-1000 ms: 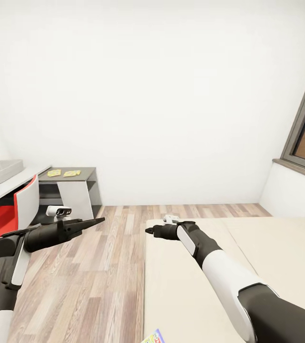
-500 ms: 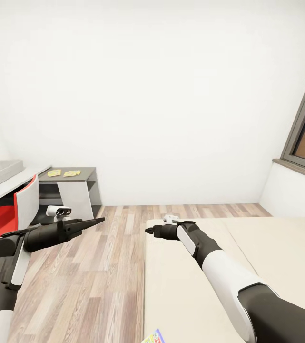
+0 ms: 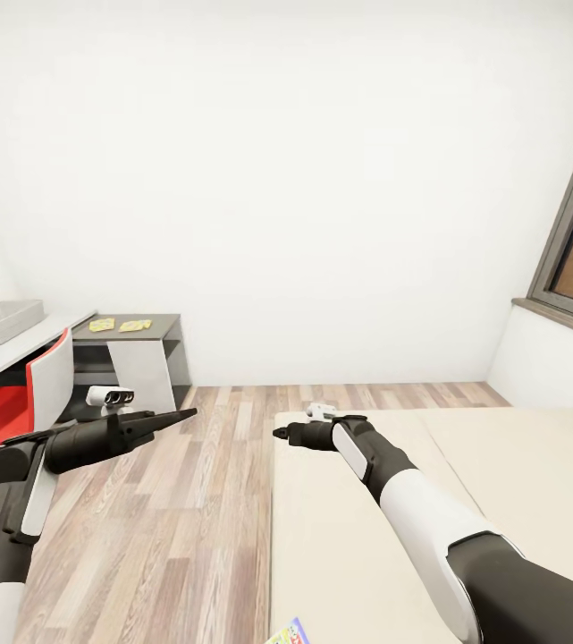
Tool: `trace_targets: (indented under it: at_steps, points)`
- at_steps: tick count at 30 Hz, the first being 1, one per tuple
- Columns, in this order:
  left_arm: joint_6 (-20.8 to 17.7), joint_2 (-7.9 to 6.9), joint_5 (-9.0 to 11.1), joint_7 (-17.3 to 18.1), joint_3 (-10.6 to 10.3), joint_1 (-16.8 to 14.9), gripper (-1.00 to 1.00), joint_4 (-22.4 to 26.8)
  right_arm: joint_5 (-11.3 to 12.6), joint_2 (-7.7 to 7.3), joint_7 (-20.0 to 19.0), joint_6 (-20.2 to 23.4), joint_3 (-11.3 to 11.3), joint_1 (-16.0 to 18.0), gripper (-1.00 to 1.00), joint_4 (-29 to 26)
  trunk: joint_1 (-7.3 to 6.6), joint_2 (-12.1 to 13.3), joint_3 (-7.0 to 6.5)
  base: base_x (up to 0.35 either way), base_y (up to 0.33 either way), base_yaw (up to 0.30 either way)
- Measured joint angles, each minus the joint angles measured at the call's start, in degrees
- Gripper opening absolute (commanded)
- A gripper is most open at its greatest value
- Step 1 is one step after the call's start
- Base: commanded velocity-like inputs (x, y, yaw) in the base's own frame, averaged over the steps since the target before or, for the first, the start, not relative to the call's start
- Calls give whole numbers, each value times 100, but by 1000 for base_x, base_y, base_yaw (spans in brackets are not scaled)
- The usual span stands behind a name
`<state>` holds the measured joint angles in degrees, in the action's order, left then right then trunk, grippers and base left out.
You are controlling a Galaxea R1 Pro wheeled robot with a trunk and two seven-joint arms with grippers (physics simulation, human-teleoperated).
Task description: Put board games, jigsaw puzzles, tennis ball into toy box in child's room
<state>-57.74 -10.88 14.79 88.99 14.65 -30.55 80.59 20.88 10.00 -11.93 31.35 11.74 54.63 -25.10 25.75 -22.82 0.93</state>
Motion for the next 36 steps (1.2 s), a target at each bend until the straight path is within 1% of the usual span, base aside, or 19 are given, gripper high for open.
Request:
trace_targets:
  at_steps: [14,36]
  points:
    - [-1,0,0,0,3,0,100,0,-1,0,-1,0,-1,0,100,0,0,0,0,0,15,0]
    - [-1,0,0,0,3,0,100,1,-3,0,-1,0,-2,0,100,0,0,0,0,0,80,0]
